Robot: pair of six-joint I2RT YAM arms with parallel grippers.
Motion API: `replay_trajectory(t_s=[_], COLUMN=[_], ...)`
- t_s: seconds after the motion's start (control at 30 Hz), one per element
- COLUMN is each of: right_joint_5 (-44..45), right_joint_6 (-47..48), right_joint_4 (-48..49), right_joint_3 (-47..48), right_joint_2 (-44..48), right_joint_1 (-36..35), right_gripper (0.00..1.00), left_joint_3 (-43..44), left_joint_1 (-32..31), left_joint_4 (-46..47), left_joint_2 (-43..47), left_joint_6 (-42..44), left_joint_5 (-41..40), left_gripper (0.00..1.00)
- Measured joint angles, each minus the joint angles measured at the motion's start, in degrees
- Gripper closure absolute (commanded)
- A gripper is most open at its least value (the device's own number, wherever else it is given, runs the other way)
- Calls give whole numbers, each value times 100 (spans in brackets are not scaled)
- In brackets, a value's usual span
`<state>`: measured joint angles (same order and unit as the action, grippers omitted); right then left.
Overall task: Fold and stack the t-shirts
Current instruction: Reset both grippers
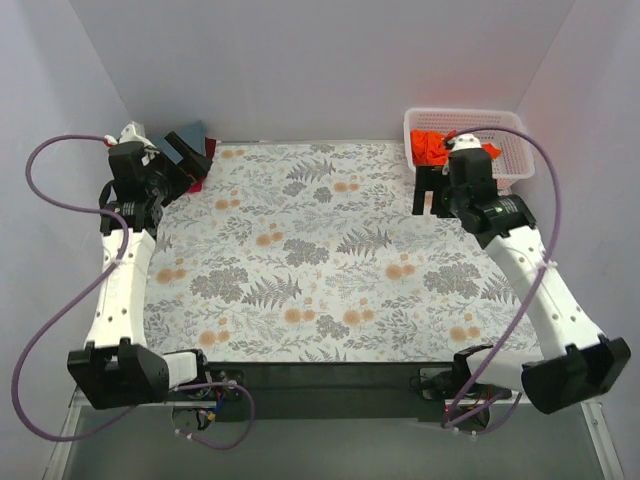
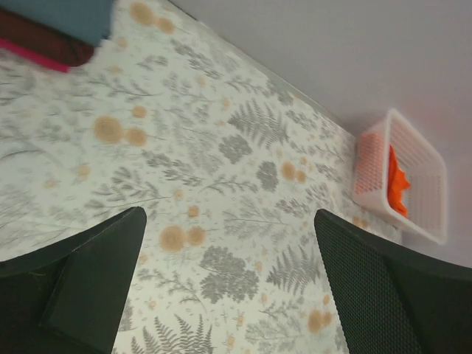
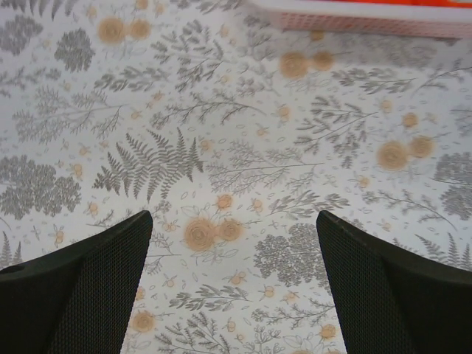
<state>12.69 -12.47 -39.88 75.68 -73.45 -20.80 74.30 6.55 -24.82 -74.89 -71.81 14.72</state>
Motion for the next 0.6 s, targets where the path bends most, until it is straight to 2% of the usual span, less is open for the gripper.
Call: replay_trajectory(t_s=[0.13, 0.27, 0.47, 0.6], right_joint_5=[651, 1150, 1464, 1510], right_joint_6=[4, 122, 376, 435], right_joint_4=[39, 223, 697, 973], right_joint_3=[-90, -247, -1349, -1961], right_joint_2=[981, 1657, 2426, 2885], right_joint_1=[61, 42, 42, 44], right_gripper=[2, 2, 2, 2], left_joint_3=[-105, -385, -1456, -1735], left_joint_1=[-258, -833, -925, -925], left_joint_4=[-929, -1554, -1478, -1226], left_joint_2=[1069, 2208, 4124, 4452], left_joint_6=[85, 76, 201, 247], left_joint_5=[-1224, -2424, -3351, -3602], left_gripper=[2, 2, 2, 2])
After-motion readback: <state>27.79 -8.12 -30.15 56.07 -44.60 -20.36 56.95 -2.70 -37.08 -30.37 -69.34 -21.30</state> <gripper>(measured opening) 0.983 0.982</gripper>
